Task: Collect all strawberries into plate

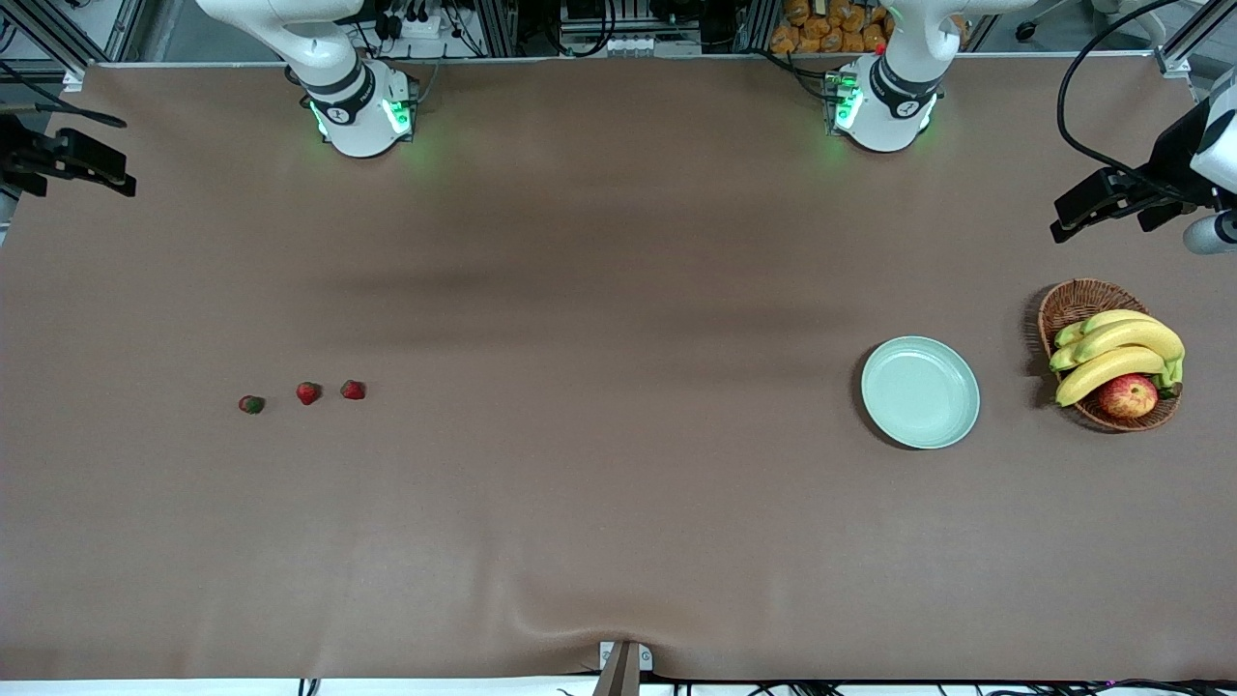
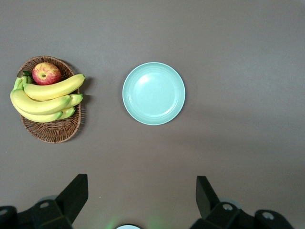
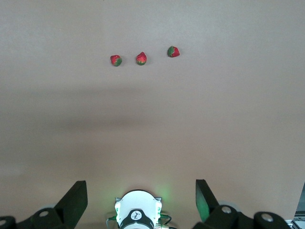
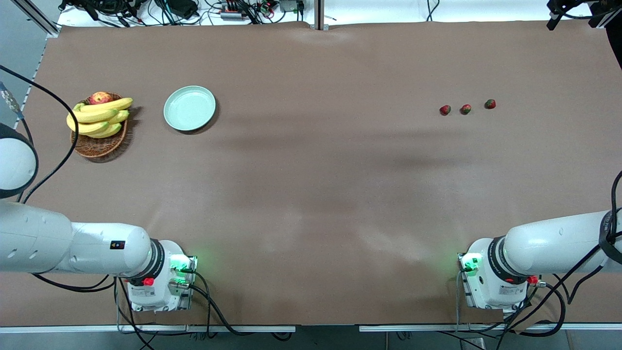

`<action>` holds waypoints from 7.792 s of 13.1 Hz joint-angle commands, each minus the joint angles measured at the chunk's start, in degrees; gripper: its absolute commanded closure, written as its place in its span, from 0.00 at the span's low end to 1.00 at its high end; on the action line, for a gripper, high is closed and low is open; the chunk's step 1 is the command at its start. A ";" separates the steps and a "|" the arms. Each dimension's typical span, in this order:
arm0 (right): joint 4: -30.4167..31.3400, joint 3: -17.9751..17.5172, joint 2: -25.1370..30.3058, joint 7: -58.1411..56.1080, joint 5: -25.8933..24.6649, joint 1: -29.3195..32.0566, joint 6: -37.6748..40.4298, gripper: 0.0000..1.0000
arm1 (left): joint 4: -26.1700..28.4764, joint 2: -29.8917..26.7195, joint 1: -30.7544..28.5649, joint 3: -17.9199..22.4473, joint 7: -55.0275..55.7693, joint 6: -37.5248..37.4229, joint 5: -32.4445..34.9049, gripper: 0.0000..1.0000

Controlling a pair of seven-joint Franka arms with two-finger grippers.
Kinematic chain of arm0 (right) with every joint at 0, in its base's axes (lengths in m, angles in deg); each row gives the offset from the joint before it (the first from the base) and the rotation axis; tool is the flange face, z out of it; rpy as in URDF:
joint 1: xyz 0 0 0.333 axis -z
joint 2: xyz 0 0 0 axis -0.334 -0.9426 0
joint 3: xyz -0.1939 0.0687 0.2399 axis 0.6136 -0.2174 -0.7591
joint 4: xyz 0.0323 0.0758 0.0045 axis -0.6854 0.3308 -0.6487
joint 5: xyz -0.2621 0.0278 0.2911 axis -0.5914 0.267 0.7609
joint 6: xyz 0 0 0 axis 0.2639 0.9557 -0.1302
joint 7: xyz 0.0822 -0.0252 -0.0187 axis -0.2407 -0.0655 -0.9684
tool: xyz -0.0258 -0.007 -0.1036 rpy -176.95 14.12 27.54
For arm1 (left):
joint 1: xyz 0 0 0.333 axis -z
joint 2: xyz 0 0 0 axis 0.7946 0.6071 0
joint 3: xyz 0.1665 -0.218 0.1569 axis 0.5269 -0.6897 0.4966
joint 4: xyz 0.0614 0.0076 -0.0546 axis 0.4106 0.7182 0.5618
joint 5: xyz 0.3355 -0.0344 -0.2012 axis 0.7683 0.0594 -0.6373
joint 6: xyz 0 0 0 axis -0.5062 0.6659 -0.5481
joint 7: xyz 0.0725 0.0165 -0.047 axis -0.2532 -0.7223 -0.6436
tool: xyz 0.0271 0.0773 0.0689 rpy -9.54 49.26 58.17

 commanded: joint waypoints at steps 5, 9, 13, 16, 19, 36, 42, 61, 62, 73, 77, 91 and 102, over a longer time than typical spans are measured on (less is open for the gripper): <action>-0.26 0.52 -0.53 1.18 2.10 0.44 0.53 0.00 | -0.36 -0.92 0.43 0.02 -1.50 -0.58 -0.76 0.00; 0.97 0.43 -4.20 1.10 2.19 0.18 -7.63 0.00 | 0.25 -1.01 0.17 -0.07 -1.59 -2.34 -1.03 0.00; 3.25 0.43 -11.93 1.10 2.54 0.00 -18.27 0.00 | 0.25 -0.74 0.26 -0.07 -1.59 -1.81 -1.12 0.00; 4.91 0.43 -19.23 1.10 4.20 0.44 -25.12 0.00 | 0.25 0.05 0.70 -0.07 -1.50 -1.03 -1.29 0.00; 7.38 0.43 -25.73 0.49 7.63 1.06 -32.33 0.00 | 0.43 0.49 0.87 -0.07 -1.50 -0.58 -1.29 0.00; 11.07 0.17 -41.92 -0.22 11.33 1.15 -42.37 0.40 | 0.60 0.49 2.10 -0.51 -0.45 0.91 -1.82 0.00; 10.38 0.08 -41.67 -0.66 11.33 0.97 -42.90 0.90 | 0.52 0.49 2.02 -0.51 -0.45 0.91 -1.82 0.00; 1.94 -4.93 -45.61 12.70 44.53 -33.21 -48.96 0.87 | 3.42 2.50 2.98 -0.60 -0.45 2.50 -3.31 0.00; 1.94 -4.93 -46.22 12.70 45.86 -34.26 -50.27 0.82 | 3.42 3.03 2.98 -0.51 -0.45 2.67 -4.01 0.00; 2.11 -2.74 -42.72 11.73 32.73 -22.44 -42.65 0.00 | 2.45 16.73 19.56 -0.95 11.12 11.01 -5.60 0.00; 2.29 -1.24 -41.49 8.50 26.54 -13.46 -39.22 0.00 | -6.67 30.60 30.47 -0.78 24.15 16.63 -4.81 0.00; 8.52 0.17 -44.03 -1.10 9.31 -6.76 -41.84 0.00 | -6.95 50.58 41.57 -0.25 65.72 49.25 -3.23 0.02; 5.20 0.08 -43.68 -1.01 10.00 -6.68 -38.94 0.92 | -7.31 52.44 41.22 -0.25 70.40 49.61 -3.05 1.00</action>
